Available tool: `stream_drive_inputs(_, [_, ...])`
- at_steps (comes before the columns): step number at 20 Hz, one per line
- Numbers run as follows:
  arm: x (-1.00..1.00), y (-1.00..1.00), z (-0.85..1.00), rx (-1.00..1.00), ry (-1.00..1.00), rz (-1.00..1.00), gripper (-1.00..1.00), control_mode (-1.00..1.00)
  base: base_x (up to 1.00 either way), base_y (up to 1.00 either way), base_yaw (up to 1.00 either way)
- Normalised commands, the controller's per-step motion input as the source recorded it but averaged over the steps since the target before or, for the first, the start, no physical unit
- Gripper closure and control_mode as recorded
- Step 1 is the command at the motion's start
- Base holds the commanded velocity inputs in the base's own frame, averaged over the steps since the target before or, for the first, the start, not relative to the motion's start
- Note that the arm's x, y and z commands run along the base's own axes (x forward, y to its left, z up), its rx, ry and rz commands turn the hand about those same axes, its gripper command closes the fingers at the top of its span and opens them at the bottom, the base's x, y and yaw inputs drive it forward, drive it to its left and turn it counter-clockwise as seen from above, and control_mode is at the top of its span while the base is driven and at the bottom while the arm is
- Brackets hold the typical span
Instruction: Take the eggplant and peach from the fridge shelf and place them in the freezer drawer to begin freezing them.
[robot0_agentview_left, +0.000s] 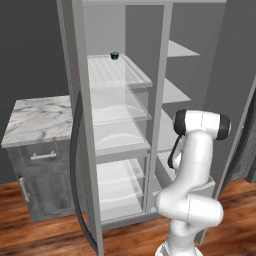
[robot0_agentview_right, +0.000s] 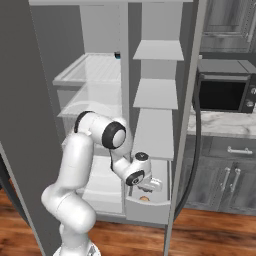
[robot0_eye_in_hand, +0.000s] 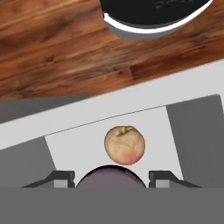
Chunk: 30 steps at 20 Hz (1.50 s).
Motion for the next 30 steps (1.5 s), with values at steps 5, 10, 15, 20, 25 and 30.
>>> stream_drive_inputs(5, [0.3,-0.11,-0.18,0.0,0.0,0.0,1.0,-1.0,0.0,0.0,0.0])
stream_drive_inputs(10, [0.24,-0.05,-0.27,0.0,0.0,0.0,1.0,-1.0,0.0,0.0,0.0])
stream_drive_inputs(15, [0.28,0.0,-0.14,0.0,0.0,0.0,1.0,-1.0,0.0,0.0,0.0])
stream_drive_inputs(20, [0.39,0.0,-0.16,0.0,0.0,0.0,1.0,-1.0,0.0,0.0,0.0])
stream_drive_inputs(25, [0.33,-0.01,-0.35,0.0,0.0,0.0,1.0,-1.0,0.0,0.0,0.0])
stream_drive_inputs(30, [0.37,-0.01,-0.31,0.0,0.0,0.0,1.0,-1.0,0.0,0.0,0.0])
